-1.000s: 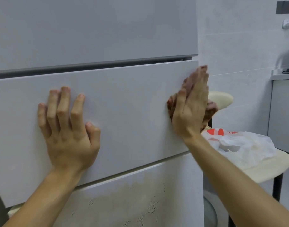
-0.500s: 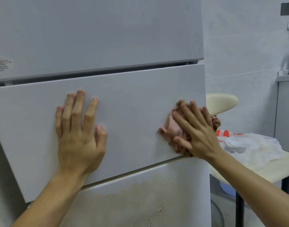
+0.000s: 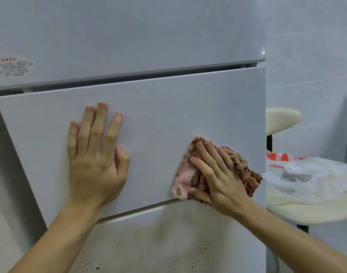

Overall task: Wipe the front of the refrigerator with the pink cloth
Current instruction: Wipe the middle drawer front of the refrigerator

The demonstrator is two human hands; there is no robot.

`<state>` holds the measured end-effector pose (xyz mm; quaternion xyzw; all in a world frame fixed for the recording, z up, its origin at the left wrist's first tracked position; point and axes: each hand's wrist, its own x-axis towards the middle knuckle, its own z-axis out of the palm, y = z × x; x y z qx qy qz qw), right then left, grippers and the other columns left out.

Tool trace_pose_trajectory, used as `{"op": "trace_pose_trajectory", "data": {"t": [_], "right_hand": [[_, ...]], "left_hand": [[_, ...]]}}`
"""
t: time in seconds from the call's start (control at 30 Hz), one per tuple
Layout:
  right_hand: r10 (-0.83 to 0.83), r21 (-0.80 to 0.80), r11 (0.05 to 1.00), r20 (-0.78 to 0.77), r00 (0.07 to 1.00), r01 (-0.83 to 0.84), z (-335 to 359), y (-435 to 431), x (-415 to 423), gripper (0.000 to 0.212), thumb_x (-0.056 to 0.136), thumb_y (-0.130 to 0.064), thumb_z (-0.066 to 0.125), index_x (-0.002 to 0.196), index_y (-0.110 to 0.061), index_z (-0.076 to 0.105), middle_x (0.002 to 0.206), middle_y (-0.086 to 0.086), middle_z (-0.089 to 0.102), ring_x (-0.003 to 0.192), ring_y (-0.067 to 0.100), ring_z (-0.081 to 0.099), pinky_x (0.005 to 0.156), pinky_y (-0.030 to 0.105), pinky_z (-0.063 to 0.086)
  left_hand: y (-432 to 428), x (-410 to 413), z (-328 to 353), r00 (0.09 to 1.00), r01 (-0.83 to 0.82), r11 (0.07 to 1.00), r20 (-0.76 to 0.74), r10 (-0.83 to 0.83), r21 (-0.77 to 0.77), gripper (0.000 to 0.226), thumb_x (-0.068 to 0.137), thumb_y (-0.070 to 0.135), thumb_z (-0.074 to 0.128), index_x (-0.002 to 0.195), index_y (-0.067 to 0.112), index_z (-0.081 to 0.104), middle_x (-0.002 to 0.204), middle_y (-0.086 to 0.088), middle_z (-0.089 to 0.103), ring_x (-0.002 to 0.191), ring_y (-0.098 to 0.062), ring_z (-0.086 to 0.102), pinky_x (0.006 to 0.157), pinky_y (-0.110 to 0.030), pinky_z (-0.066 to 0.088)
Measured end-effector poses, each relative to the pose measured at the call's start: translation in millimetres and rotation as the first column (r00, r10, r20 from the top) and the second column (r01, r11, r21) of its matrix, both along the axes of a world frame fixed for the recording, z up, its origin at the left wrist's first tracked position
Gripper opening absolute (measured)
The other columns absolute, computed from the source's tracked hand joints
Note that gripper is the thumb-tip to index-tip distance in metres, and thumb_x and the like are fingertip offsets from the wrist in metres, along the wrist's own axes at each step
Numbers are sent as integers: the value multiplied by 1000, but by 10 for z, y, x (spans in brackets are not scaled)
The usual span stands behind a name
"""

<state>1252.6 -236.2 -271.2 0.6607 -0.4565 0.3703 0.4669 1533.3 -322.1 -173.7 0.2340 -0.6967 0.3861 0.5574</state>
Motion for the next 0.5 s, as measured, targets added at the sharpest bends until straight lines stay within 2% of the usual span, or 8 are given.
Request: {"op": "trace_pose_trajectory", "data": {"t": [0.07,0.13,0.23,0.3,0.37,0.43,0.5], "right_hand": [[28,116,993,-158,987,-10,128,128,-245,80,101,-61,59,160,-13,36,171,13,25,161,30,19,132,46,14],[34,165,986,-315,948,19,342,236,-486,81,98,-63,62,160,-16,39,170,11,29,161,29,20,132,45,14],[-56,68,994,-388,920,89,494,206,-657,81,97,-70,58,160,-24,38,168,6,33,161,28,20,132,47,11],[-142,-75,989,-314,939,125,593,113,-627,81,96,-74,55,160,-28,38,166,4,37,159,31,24,132,51,5],[-216,-206,962,-158,963,182,846,73,-529,75,99,-74,49,160,-32,39,166,4,39,157,36,27,127,58,-3],[-237,-225,942,85,968,250,1203,53,-398,71,102,-73,41,162,-34,36,171,5,31,158,41,20,121,70,-4],[-199,-185,942,361,911,279,1446,-11,-208,73,104,-73,29,165,-34,27,175,6,17,161,39,7,119,75,-6]], "left_hand": [[-8,0,-8,1000,3,1000,-4,-3,2,61,100,18,44,160,9,38,169,-16,28,160,-32,20,129,-58,17],[-9,15,0,1000,8,1000,-6,-8,7,61,99,17,45,160,9,39,169,-16,28,160,-32,20,129,-58,17],[3,40,8,1000,17,1000,11,-17,14,62,99,17,47,159,8,39,169,-17,28,160,-33,21,129,-58,17],[2,57,14,1000,9,1000,16,-9,21,62,99,17,47,159,8,39,169,-17,28,160,-33,21,129,-57,16],[2,56,7,1000,-4,1000,22,3,31,62,99,18,46,160,9,38,170,-16,28,160,-33,22,129,-56,15],[-10,49,4,1000,-7,999,29,6,31,62,100,19,46,160,10,38,170,-16,27,159,-34,22,129,-56,15],[-22,45,1,1000,-4,1000,30,4,26,62,99,19,46,160,10,37,170,-17,27,159,-34,21,129,-57,16]]}}
